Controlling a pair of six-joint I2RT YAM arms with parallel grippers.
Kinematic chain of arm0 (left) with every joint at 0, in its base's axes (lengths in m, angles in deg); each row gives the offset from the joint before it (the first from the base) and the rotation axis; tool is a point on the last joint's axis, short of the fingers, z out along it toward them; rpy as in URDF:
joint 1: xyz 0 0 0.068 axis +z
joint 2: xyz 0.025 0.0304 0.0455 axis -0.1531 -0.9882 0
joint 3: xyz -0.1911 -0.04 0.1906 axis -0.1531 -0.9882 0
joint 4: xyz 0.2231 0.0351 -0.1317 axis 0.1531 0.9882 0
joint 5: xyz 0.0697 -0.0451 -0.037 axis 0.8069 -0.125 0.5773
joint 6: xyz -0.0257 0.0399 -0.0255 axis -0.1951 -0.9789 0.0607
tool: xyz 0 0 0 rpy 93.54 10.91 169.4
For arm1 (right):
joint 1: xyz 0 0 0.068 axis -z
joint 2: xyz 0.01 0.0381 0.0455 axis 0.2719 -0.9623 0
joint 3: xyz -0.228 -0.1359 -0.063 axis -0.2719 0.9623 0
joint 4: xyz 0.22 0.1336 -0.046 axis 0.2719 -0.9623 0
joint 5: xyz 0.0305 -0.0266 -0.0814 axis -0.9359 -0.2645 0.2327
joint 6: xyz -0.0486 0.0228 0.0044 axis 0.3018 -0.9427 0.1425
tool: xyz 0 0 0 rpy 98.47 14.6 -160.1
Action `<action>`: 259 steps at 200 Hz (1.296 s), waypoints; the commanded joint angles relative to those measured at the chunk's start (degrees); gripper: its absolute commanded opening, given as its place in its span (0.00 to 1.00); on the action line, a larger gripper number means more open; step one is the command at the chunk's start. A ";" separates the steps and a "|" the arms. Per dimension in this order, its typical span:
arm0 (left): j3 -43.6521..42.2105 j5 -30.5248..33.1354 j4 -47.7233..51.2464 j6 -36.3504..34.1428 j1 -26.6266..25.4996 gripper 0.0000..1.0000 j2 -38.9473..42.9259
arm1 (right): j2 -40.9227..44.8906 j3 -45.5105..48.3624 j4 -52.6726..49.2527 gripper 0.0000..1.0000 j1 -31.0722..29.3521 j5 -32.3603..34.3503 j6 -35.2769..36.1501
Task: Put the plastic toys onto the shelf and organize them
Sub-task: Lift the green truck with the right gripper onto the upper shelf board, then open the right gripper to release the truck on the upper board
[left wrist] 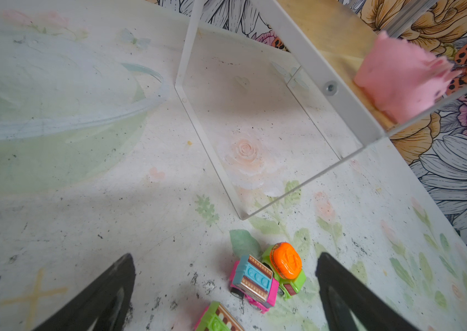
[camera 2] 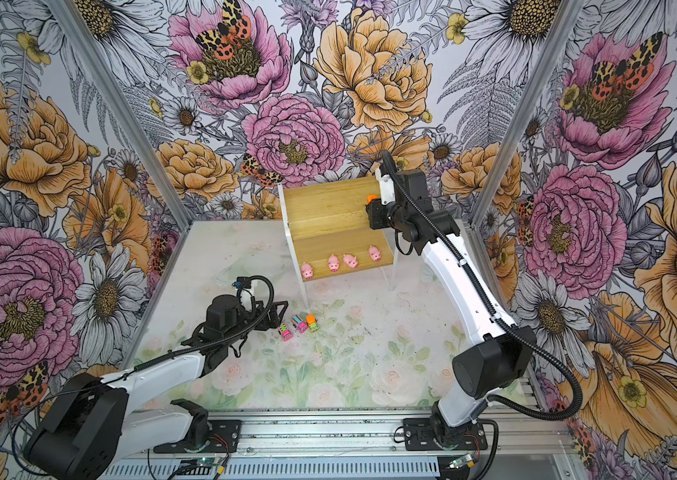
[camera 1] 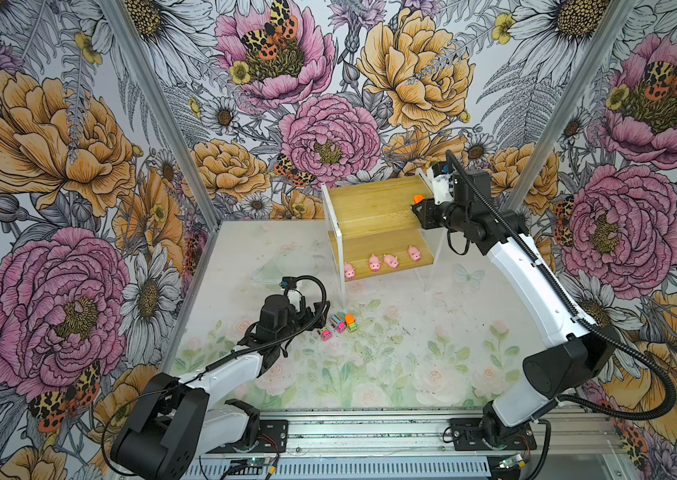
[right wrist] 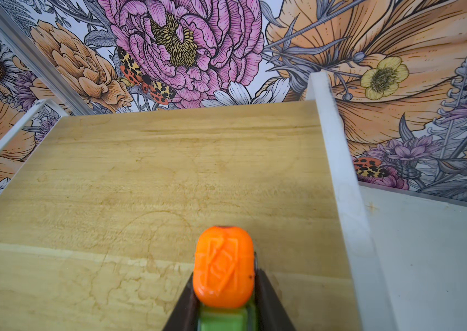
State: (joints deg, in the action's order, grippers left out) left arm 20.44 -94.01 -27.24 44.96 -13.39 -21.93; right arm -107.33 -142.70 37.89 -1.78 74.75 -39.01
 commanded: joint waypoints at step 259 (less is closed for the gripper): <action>0.85 -1.20 -0.01 -0.60 0.25 0.99 0.46 | 12.48 4.59 -0.62 0.74 -3.11 7.79 2.88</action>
State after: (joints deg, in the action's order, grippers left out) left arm 20.68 -94.17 -27.26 44.99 -13.41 -22.24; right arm -97.32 -139.84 37.67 -4.89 80.54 -37.20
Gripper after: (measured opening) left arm 0.987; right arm 0.737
